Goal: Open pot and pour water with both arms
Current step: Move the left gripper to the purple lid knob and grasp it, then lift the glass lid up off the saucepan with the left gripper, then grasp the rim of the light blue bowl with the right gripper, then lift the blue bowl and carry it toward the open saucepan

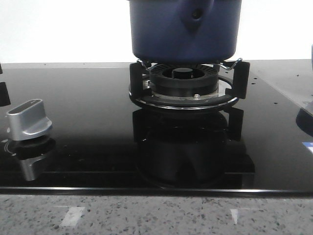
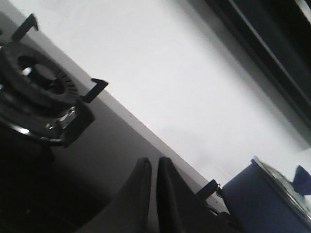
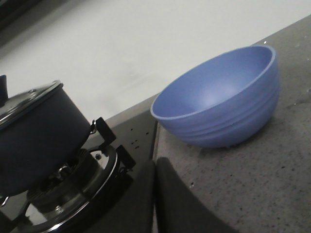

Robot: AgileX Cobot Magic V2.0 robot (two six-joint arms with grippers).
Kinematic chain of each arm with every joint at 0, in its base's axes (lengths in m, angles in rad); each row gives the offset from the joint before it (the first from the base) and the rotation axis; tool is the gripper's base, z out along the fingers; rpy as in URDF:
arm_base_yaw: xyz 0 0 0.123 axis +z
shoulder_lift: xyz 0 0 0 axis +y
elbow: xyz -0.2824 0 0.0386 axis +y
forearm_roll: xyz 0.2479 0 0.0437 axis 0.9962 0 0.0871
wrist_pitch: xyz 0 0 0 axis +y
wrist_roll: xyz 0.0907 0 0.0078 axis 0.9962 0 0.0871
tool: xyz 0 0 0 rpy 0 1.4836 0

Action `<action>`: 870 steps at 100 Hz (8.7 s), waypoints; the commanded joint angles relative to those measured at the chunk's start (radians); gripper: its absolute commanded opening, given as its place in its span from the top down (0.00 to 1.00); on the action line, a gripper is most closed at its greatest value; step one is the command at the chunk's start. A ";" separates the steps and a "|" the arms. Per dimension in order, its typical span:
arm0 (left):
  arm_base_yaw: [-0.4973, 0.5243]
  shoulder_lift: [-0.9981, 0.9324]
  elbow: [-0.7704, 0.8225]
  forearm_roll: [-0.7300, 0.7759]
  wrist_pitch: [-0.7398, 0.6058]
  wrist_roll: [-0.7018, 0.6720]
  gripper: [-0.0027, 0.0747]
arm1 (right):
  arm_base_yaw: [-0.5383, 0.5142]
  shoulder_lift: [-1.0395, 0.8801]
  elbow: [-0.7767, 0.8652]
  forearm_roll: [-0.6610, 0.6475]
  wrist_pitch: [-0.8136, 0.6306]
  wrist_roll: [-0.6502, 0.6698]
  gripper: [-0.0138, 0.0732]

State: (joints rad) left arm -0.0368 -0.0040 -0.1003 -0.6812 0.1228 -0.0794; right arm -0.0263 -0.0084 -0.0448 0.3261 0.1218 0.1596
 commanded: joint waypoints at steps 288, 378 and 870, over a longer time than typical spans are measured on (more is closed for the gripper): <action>-0.394 1.625 -1.336 -0.903 0.568 1.676 0.34 | 0.144 0.592 -0.611 -0.218 0.381 -0.257 0.32; -0.454 1.742 -1.415 -0.934 0.486 1.737 0.35 | 0.144 0.594 -0.611 -0.217 0.382 -0.257 0.32; -0.089 1.456 -1.415 -0.953 0.593 1.735 0.52 | 0.285 1.579 -1.578 -0.176 0.168 -0.351 0.89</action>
State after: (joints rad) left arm -0.1264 1.5038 -1.4789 -1.5547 0.7169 1.6583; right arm 0.2545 1.6536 -1.6503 0.1469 0.4839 -0.1724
